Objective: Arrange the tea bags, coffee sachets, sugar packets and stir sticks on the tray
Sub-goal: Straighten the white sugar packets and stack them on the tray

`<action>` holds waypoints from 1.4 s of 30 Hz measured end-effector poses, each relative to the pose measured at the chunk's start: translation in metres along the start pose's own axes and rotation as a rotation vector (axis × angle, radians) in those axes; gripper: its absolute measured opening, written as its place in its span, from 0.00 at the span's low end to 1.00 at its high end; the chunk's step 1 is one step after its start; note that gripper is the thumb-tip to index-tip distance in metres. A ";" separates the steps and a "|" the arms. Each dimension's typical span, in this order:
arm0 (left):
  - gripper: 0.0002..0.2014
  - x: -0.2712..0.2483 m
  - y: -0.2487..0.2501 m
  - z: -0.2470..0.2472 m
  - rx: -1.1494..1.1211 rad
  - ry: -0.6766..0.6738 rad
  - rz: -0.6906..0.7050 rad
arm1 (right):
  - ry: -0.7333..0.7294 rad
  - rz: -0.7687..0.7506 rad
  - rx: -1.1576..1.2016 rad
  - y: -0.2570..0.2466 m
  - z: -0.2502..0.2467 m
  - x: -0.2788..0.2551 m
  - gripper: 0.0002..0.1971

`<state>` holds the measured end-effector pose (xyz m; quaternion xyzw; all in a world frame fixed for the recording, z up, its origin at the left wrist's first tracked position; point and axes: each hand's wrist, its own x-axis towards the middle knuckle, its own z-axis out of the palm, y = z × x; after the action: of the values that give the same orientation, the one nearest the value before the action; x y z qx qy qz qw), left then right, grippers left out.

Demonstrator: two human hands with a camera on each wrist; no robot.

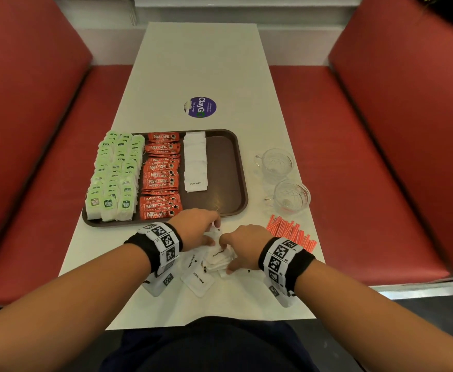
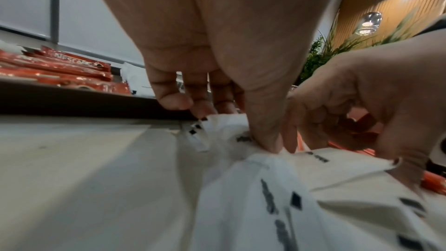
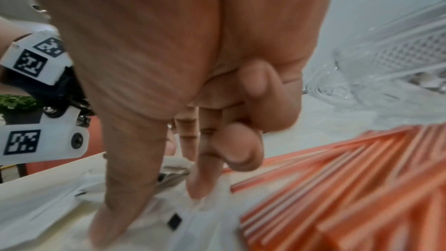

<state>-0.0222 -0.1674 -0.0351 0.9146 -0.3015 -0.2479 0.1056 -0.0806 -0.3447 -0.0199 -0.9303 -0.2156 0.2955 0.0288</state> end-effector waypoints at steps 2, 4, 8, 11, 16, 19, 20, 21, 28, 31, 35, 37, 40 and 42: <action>0.15 0.001 -0.003 -0.001 0.014 -0.022 0.001 | 0.016 -0.032 0.010 -0.001 0.001 0.006 0.26; 0.12 0.002 -0.007 0.000 0.010 -0.020 0.001 | 0.035 -0.068 0.013 -0.002 0.004 0.011 0.25; 0.13 0.000 -0.015 0.000 -0.033 0.010 -0.001 | 0.064 -0.125 0.034 -0.007 0.005 0.018 0.27; 0.19 -0.002 -0.022 -0.003 -0.077 0.020 -0.014 | 0.069 -0.182 0.030 -0.012 0.004 0.023 0.21; 0.20 -0.005 -0.033 -0.016 -0.125 0.034 -0.036 | 0.144 -0.250 0.055 -0.014 0.005 0.034 0.14; 0.12 -0.009 -0.040 -0.031 -0.107 0.032 -0.021 | 0.170 -0.235 0.099 -0.013 0.000 0.038 0.13; 0.10 -0.010 -0.042 -0.037 -0.110 0.041 -0.028 | 0.178 -0.232 0.125 -0.013 -0.003 0.037 0.11; 0.09 -0.011 -0.045 -0.043 -0.135 0.067 -0.049 | 0.191 -0.229 0.160 -0.012 -0.006 0.037 0.09; 0.07 0.012 -0.064 -0.058 -0.465 0.372 -0.299 | 0.292 -0.144 0.407 0.005 -0.031 0.036 0.14; 0.09 0.027 -0.066 -0.051 -0.452 0.378 -0.400 | 0.306 -0.091 0.464 0.010 -0.036 0.038 0.15; 0.10 0.042 -0.066 -0.042 -0.433 0.446 -0.551 | 0.382 -0.042 0.570 0.019 -0.037 0.045 0.15; 0.11 0.047 -0.065 -0.039 -0.438 0.473 -0.604 | 0.397 -0.055 0.577 0.022 -0.037 0.048 0.14; 0.14 0.051 -0.062 -0.039 -0.390 0.490 -0.655 | 0.394 -0.129 0.549 0.025 -0.035 0.053 0.10; 0.15 0.053 -0.061 -0.038 -0.357 0.480 -0.664 | 0.403 -0.156 0.562 0.026 -0.033 0.056 0.07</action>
<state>0.0649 -0.1489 -0.0438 0.9609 0.0891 -0.0970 0.2437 -0.0106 -0.3423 -0.0278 -0.9063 -0.1863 0.1505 0.3482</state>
